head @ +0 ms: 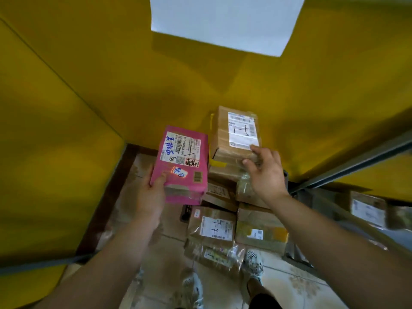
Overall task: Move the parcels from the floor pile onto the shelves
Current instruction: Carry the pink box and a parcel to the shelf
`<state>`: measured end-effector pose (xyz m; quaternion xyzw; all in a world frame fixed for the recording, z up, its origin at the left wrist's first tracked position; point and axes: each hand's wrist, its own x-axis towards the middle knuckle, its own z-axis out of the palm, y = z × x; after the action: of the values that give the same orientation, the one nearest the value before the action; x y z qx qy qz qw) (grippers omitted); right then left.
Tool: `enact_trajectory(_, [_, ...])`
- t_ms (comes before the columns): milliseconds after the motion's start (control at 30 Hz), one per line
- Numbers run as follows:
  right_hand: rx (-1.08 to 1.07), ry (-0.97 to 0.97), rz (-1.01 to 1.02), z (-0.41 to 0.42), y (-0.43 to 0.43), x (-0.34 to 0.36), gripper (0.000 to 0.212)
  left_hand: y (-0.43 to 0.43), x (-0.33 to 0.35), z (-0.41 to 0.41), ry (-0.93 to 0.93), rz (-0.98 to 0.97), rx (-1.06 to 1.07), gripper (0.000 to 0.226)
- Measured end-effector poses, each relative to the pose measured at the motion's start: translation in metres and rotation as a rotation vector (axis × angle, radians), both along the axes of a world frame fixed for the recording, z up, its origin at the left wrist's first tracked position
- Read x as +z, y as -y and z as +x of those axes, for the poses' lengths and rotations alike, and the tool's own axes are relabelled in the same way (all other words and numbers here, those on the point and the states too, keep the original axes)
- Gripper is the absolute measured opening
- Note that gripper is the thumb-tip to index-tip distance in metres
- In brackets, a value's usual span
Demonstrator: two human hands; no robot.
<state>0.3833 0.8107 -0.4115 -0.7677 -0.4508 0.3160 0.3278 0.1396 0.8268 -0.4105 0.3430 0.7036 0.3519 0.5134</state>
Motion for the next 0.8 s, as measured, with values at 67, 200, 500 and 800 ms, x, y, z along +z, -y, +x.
enact_trajectory(67, [-0.027,0.035,0.049,-0.009,0.019,0.026,0.04,0.004,0.021,-0.013,0.037,0.068,0.017,0.026])
enact_trajectory(200, [-0.012,0.071,0.112,-0.033,0.058,0.066,0.04,0.017,0.06,-0.032,0.061,0.154,-0.069,0.038])
enact_trajectory(500, [-0.192,-0.192,0.308,-0.043,0.119,0.156,0.04,0.063,0.134,-0.047,0.182,0.248,-0.161,0.045])
enact_trajectory(800, [-0.07,-0.615,0.238,0.006,0.178,0.214,0.074,0.142,0.199,-0.021,0.181,0.399,-0.165,0.05])
